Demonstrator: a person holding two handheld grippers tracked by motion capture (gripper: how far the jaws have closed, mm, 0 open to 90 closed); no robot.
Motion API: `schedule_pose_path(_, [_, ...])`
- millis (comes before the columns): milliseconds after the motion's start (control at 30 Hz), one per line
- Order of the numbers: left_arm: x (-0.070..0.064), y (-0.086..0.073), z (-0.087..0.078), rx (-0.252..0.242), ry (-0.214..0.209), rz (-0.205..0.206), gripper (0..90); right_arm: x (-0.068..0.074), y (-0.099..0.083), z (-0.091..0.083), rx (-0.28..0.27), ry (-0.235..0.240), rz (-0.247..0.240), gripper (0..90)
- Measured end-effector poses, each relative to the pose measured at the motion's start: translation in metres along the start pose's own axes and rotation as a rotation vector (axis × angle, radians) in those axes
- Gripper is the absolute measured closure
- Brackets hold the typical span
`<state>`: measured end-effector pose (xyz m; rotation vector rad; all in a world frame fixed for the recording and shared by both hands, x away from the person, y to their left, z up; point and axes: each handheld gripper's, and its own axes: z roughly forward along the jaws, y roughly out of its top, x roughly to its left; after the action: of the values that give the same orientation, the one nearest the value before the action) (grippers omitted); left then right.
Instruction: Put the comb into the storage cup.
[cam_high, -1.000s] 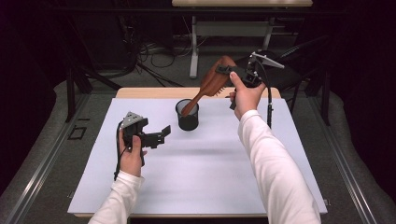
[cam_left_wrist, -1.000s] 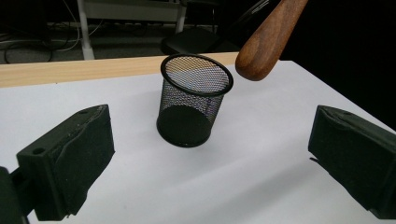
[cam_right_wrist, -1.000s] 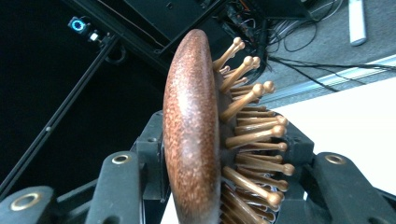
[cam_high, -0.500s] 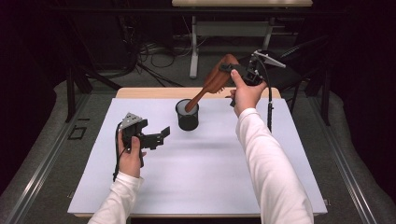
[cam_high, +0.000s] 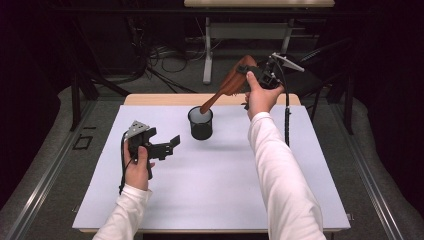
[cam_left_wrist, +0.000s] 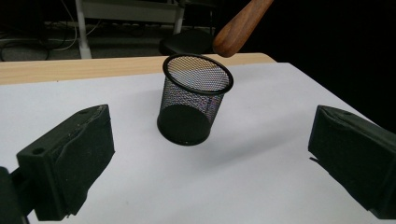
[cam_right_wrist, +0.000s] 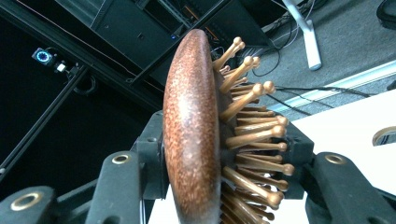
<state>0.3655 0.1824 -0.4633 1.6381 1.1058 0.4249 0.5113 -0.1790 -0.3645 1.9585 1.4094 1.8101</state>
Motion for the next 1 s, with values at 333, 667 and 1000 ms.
schedule_pose_path(333, [0.001, 0.0, 0.0, 0.001, 0.0, -0.005, 0.3, 0.003, -0.008, 0.01, -0.028, -0.01, -0.053, 47.8])
schedule_pose_path(667, [0.003, -0.002, 0.001, 0.003, 0.0, -0.011, 0.4, 0.005, -0.016, 0.017, -0.03, -0.026, -0.09, 47.8])
schedule_pose_path(1000, [0.003, -0.002, 0.001, 0.004, 0.001, -0.014, 0.4, 0.005, -0.025, 0.023, -0.027, -0.045, -0.12, 47.7])
